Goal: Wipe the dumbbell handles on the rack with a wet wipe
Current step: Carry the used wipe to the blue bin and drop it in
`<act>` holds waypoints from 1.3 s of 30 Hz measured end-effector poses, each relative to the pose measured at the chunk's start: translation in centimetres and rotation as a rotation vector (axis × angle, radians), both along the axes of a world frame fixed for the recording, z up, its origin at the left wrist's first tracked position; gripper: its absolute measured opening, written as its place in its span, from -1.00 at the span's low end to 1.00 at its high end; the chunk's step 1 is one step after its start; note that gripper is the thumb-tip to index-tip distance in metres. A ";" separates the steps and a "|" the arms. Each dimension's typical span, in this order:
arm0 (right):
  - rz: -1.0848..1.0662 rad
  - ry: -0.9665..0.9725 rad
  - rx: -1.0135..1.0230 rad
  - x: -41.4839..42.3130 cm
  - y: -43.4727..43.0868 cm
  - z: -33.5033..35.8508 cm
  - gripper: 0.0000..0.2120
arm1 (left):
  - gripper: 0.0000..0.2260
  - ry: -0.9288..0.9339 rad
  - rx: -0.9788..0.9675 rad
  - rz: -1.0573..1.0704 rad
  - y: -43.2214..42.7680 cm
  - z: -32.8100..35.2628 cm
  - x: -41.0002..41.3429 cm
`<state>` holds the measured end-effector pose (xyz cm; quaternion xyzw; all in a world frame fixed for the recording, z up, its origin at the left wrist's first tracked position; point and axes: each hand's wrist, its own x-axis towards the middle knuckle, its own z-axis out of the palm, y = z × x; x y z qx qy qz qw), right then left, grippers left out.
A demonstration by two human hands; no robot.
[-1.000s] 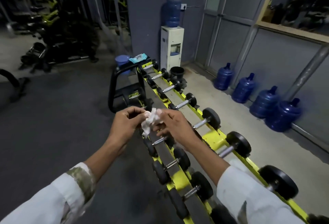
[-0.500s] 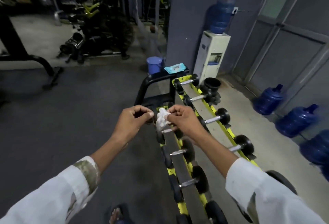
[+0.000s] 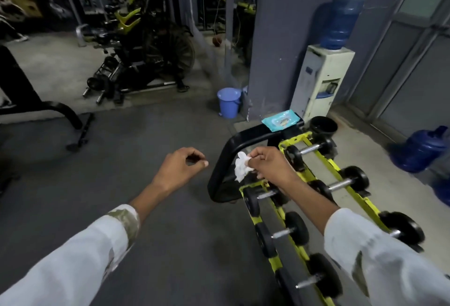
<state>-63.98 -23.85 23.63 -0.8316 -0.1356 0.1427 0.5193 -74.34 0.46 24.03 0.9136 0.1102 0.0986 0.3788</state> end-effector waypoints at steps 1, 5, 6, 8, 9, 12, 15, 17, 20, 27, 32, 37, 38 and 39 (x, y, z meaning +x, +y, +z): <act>0.004 0.001 -0.001 2.1 1.9 -0.3 -0.98 | -0.84 0.006 0.012 -0.013 1.7 -0.3 2.0; 0.025 -0.011 0.018 10.4 8.4 -2.5 -0.98 | -0.79 0.033 0.038 -0.053 7.8 -2.2 9.9; 0.029 -0.021 0.029 13.9 10.8 -3.1 -0.97 | -0.79 0.030 0.045 -0.048 10.0 -2.8 13.4; 0.025 -0.005 0.045 18.3 13.5 -3.8 -0.96 | -0.78 0.036 0.031 -0.042 12.9 -3.3 17.7; 0.036 0.010 0.042 21.2 15.2 -3.9 -0.95 | -0.78 0.047 0.016 -0.031 14.7 -3.5 20.4; 0.080 0.030 0.001 29.0 20.2 -3.7 -0.95 | -0.77 0.083 0.006 -0.028 19.6 -3.3 27.6; 0.092 0.039 -0.024 36.3 25.4 -3.1 -0.88 | -0.76 0.091 -0.032 -0.023 24.7 -3.5 34.3; 0.108 0.023 -0.056 40.8 29.0 -3.5 -0.83 | -0.75 0.095 -0.064 -0.024 28.4 -4.3 38.8; 0.099 -0.013 -0.103 46.9 34.6 -5.3 -0.77 | -0.55 0.088 -0.113 -0.021 34.3 -6.2 45.4; 0.061 -0.035 -0.152 60.4 47.9 -8.5 -0.85 | -0.77 0.112 -0.111 -0.090 49.2 -9.8 60.8; 0.035 0.015 -0.222 68.9 55.1 -9.0 -0.83 | -0.77 0.162 -0.024 -0.193 57.5 -9.8 71.2; -0.039 0.046 -0.203 77.5 60.4 -10.6 -0.89 | -0.72 0.222 -0.037 -0.279 62.2 -10.6 81.5; -0.058 0.061 -0.199 79.3 61.2 -11.2 -0.89 | -0.73 0.235 -0.032 -0.291 62.9 -11.1 83.5; -0.076 0.071 -0.202 81.4 61.8 -12.1 -0.89 | -0.74 0.243 -0.028 -0.300 63.6 -11.8 85.8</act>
